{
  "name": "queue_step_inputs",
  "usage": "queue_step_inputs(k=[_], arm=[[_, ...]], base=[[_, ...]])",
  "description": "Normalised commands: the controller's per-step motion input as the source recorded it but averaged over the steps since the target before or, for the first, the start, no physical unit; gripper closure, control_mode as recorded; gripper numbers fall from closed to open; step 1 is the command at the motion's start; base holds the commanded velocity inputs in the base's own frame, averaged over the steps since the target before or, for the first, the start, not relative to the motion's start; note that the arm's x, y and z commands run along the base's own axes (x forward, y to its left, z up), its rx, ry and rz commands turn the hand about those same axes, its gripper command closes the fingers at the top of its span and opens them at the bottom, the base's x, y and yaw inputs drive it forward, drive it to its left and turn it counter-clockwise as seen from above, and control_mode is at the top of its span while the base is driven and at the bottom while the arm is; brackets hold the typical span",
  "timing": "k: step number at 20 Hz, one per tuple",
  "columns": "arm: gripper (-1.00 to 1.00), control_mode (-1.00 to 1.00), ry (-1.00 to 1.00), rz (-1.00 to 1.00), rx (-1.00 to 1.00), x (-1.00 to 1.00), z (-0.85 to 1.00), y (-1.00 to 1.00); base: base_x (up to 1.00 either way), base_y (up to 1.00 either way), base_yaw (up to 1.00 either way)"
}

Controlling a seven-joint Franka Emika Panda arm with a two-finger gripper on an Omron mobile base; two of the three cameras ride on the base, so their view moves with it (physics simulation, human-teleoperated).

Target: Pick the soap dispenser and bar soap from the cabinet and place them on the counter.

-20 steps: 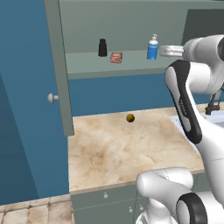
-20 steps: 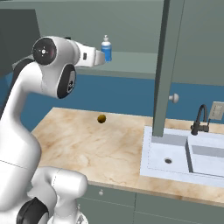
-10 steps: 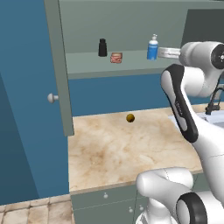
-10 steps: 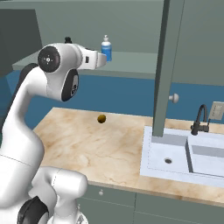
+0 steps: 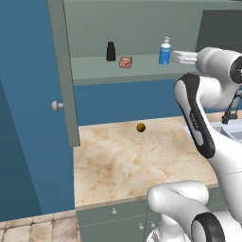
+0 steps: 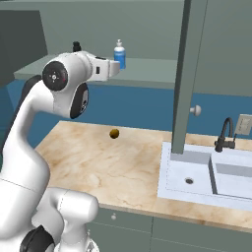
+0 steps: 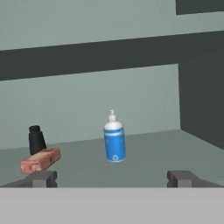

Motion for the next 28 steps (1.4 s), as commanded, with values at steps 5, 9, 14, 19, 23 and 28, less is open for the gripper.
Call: queue_step_inputs(k=[5,9,14,19,23,28], arm=[[-1.00,-1.00,-0.15,0.00,0.00,0.00,0.00,0.00],[-1.00,-1.00,-0.13,0.00,0.00,0.00,0.00,0.00],[-1.00,-1.00,-0.10,0.00,0.00,0.00,0.00,0.00],[-1.00,-1.00,0.00,0.00,0.00,0.00,0.00,0.00],[-1.00,-1.00,0.00,0.00,0.00,0.00,0.00,0.00],[-1.00,-1.00,0.00,0.00,0.00,0.00,0.00,0.00]], base=[[0.00,0.00,0.00],[0.00,0.00,0.00],[0.00,0.00,0.00],[0.00,0.00,0.00],[0.00,0.00,0.00],[0.00,0.00,0.00]])
